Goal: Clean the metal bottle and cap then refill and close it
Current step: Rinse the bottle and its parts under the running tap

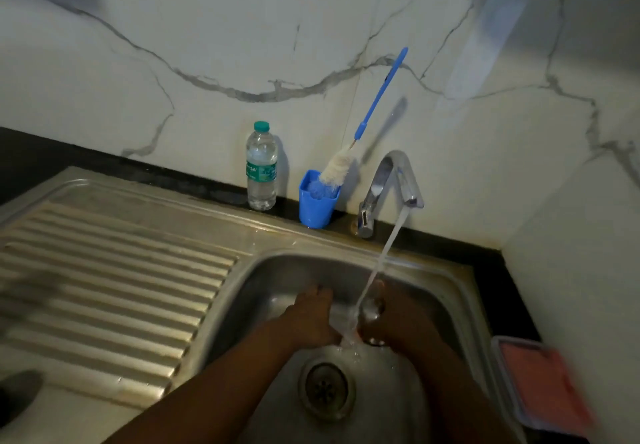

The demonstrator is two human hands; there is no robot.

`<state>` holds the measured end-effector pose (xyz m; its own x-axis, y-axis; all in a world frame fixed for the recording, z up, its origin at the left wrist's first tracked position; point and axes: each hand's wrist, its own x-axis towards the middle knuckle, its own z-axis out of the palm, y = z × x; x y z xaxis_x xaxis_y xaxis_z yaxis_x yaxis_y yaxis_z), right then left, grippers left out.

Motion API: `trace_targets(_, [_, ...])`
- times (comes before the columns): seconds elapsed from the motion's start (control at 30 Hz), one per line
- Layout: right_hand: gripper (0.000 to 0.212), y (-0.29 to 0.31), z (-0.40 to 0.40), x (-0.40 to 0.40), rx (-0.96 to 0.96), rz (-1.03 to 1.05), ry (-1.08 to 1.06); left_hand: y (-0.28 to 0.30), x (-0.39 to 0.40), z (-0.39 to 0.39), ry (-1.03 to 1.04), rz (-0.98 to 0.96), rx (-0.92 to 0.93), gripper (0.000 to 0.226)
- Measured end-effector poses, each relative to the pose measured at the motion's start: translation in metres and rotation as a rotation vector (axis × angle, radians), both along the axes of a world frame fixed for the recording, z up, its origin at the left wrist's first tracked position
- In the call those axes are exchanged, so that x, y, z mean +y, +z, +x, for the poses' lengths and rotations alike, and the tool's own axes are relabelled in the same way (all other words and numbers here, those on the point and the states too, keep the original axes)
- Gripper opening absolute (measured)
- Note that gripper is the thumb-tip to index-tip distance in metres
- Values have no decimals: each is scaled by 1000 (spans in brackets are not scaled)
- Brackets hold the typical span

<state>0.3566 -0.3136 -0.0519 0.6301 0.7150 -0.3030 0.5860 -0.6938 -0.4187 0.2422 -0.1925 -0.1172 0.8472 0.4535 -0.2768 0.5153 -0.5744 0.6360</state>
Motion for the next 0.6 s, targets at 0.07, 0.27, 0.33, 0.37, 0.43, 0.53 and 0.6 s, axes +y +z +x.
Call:
trace_targets(0.07, [54,20,-6,-4,-64,-59,28,8,-3,-5,-24,27,26,96])
trace_targets(0.27, [47,91,-45,-17,-280,306,-28,33,-6,-25,-109,239,28,103])
trace_targets(0.33, [57,91,-63,-23,-288,501,-98,41,-5,-34,-121,288,2,103])
trace_targets(0.37, [58,80,-71,-25,-294,506,-105,44,-6,-40,-128,309,3,102])
trace_targets(0.43, [48,46,-84,-30,-301,312,-107,47,-7,-54,-139,337,26,102])
trace_targets(0.53, [44,12,-99,-31,-298,257,-172,48,-3,-82,-127,355,90,100])
trace_targets(0.6, [43,1,-101,-29,-342,275,-94,45,3,-102,-76,353,145,101])
